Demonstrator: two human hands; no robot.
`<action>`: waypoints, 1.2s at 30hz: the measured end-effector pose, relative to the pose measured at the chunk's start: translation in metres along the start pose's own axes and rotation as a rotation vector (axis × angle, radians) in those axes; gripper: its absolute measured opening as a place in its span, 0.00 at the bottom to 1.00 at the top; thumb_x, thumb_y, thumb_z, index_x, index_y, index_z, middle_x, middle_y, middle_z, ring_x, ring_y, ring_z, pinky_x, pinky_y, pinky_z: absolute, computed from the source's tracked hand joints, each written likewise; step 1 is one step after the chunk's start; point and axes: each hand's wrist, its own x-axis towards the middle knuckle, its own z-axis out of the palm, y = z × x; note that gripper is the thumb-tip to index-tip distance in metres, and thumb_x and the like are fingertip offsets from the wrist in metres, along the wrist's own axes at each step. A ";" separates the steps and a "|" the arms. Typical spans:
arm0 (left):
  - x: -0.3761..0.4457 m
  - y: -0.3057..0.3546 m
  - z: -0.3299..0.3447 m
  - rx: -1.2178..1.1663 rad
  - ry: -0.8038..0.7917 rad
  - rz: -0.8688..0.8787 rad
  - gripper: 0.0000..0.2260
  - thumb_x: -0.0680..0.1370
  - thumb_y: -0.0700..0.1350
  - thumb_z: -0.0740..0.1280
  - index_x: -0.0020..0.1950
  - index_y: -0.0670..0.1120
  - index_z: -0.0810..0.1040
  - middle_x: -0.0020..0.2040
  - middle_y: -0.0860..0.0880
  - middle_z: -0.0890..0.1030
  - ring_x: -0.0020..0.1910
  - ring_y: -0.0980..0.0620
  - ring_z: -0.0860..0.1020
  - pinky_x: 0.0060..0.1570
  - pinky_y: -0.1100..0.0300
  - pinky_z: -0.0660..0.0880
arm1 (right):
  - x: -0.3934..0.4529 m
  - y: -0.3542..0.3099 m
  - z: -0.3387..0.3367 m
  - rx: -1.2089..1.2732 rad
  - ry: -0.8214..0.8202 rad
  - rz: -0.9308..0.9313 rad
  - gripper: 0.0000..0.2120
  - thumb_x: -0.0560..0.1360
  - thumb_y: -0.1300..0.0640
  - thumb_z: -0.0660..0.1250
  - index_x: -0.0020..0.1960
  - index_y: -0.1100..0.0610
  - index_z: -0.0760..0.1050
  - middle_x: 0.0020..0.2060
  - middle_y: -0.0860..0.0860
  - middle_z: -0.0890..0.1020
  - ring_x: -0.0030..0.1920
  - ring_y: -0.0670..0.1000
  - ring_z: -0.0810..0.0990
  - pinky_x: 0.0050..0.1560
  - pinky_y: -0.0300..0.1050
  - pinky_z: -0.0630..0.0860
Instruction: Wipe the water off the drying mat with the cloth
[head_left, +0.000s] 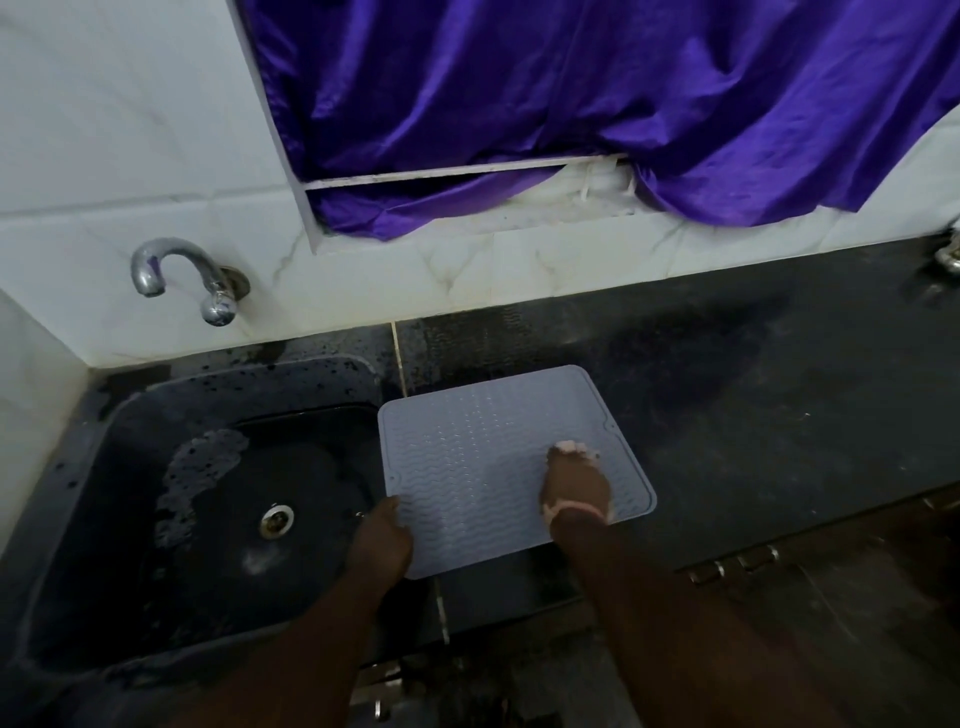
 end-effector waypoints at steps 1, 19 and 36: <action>0.003 -0.004 0.000 -0.040 -0.002 0.007 0.19 0.80 0.30 0.58 0.69 0.40 0.75 0.67 0.43 0.77 0.65 0.44 0.75 0.65 0.57 0.68 | -0.011 -0.022 0.007 -0.026 -0.020 -0.044 0.13 0.82 0.58 0.61 0.65 0.56 0.74 0.57 0.56 0.81 0.56 0.56 0.82 0.54 0.52 0.79; -0.008 0.013 -0.044 -0.942 0.048 -0.372 0.09 0.85 0.47 0.55 0.53 0.50 0.75 0.45 0.50 0.74 0.41 0.52 0.72 0.45 0.56 0.68 | 0.029 -0.079 -0.009 0.279 0.139 -0.069 0.12 0.82 0.55 0.59 0.64 0.52 0.75 0.54 0.51 0.83 0.52 0.53 0.83 0.53 0.49 0.78; 0.004 0.025 -0.024 -1.126 0.003 -0.389 0.25 0.85 0.58 0.53 0.63 0.39 0.77 0.51 0.39 0.85 0.43 0.46 0.84 0.53 0.50 0.77 | -0.008 -0.190 0.058 -0.005 -0.147 -0.608 0.13 0.80 0.58 0.63 0.63 0.57 0.75 0.58 0.57 0.80 0.58 0.58 0.80 0.60 0.55 0.77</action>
